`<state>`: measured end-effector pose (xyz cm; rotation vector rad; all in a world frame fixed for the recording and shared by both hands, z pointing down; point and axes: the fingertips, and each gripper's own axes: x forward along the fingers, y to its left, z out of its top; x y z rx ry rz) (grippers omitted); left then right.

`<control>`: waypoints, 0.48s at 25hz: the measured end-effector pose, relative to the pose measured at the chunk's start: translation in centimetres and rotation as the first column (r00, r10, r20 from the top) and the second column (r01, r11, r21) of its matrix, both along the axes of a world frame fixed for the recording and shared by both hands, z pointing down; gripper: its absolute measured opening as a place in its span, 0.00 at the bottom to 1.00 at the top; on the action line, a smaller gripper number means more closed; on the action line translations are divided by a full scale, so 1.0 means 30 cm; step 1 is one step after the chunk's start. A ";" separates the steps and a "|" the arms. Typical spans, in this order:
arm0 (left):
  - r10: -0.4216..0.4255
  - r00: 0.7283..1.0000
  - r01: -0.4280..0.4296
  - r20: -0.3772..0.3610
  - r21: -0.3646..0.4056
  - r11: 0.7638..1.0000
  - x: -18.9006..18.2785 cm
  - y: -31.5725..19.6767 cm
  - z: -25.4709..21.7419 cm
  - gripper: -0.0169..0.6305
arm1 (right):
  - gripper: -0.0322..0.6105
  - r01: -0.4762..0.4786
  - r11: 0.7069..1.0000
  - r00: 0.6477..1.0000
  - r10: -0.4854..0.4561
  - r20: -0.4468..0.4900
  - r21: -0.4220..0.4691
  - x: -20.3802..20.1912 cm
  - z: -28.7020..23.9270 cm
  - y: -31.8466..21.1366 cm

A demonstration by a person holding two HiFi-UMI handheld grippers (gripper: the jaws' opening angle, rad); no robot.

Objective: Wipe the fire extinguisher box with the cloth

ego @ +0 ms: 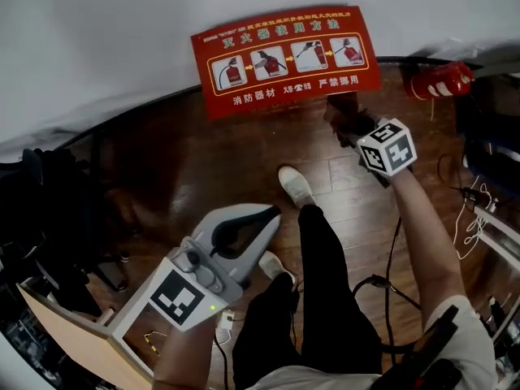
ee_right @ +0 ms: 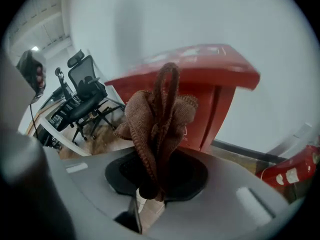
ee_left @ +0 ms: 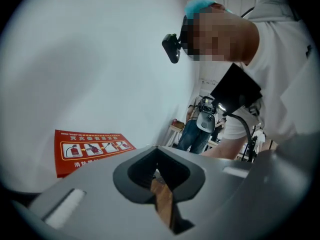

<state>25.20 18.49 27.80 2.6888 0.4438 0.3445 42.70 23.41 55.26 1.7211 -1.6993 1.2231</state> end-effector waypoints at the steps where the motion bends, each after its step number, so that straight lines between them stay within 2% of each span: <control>1: -0.011 1.000 0.011 -0.001 -0.009 1.000 0.004 -0.009 0.020 0.03 | 0.18 -0.004 1.000 1.000 0.004 0.001 -0.019 0.013 0.047 -0.011; 7: -0.034 0.999 0.033 -0.014 -0.024 0.999 0.054 -0.052 0.155 0.03 | 0.18 0.002 0.993 1.000 0.001 0.025 -0.116 0.036 0.341 -0.056; 12: -0.054 0.999 0.054 0.000 -0.015 0.998 0.083 -0.090 0.255 0.03 | 0.18 0.034 0.977 0.999 -0.025 0.041 -0.211 0.047 0.586 -0.074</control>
